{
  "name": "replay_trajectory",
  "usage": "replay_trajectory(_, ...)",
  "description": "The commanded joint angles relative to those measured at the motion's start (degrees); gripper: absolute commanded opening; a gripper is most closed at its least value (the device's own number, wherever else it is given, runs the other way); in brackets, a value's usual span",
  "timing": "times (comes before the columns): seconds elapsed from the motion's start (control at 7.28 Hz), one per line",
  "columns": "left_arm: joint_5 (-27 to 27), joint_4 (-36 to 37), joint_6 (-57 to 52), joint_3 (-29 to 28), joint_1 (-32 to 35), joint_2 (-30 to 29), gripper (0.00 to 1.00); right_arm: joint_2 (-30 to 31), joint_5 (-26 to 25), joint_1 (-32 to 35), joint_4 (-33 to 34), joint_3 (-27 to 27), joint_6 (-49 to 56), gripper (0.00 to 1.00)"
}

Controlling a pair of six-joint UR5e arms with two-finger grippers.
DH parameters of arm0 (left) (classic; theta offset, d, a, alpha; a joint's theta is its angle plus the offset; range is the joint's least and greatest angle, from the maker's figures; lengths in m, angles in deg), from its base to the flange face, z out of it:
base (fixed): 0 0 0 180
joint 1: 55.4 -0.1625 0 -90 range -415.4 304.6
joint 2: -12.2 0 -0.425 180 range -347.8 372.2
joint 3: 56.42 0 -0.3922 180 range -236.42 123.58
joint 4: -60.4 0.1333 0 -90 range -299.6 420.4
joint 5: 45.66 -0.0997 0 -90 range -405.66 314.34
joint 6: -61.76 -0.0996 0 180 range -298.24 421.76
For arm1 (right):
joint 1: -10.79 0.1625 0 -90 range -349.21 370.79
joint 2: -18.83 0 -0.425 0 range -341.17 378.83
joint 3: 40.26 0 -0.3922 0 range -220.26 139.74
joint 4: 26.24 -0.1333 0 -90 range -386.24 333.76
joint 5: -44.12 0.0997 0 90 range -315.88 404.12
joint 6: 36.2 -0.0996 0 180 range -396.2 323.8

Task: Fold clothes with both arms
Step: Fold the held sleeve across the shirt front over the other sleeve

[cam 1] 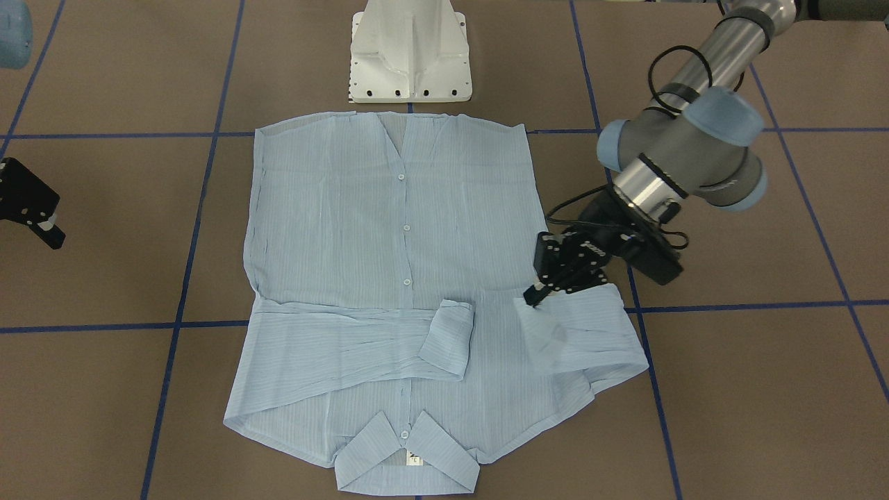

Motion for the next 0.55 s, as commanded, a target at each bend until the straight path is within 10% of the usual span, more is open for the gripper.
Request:
replay_trajectory(0.0, -7.1, 2.3, 1.5, -0.3, -5.9, -3.5, 0.0, 0.0, 0.0, 0.0, 0.0, 0.0, 0.0, 0.99)
replay_trajectory(0.41, -12.3, 3.2, 1.2, -5.9, -10.4, -9.0, 0.0, 0.0, 0.0, 0.0, 0.0, 0.0, 0.0, 0.99)
